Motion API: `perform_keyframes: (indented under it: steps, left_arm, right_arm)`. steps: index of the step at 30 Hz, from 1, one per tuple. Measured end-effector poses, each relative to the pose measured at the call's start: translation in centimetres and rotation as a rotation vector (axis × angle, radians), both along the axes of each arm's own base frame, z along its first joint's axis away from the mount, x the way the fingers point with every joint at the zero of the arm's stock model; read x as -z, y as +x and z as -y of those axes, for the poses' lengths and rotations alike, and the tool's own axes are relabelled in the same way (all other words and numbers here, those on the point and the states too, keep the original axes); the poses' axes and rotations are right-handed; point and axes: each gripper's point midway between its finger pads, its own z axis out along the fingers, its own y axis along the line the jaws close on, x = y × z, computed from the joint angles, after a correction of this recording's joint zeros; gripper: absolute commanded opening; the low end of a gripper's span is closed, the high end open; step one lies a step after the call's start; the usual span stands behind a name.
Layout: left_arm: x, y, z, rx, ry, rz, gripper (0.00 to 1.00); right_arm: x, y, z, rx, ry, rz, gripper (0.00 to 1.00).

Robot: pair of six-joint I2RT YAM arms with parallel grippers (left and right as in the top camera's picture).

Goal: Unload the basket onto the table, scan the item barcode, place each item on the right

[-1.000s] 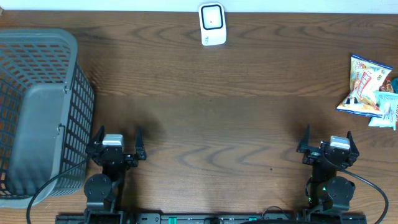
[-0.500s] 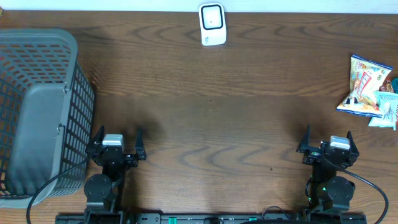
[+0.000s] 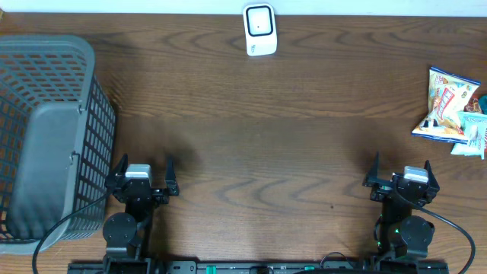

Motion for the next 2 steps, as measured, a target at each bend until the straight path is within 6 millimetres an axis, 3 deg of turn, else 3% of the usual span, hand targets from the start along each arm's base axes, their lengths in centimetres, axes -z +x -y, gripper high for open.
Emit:
perform_keyframes:
  steps: [2]
  left_arm:
    - [0.00,0.00,0.00,0.000,0.000,0.000,0.98]
  right_arm:
    - [0.00,0.00,0.00,0.000,0.000,0.000,0.99]
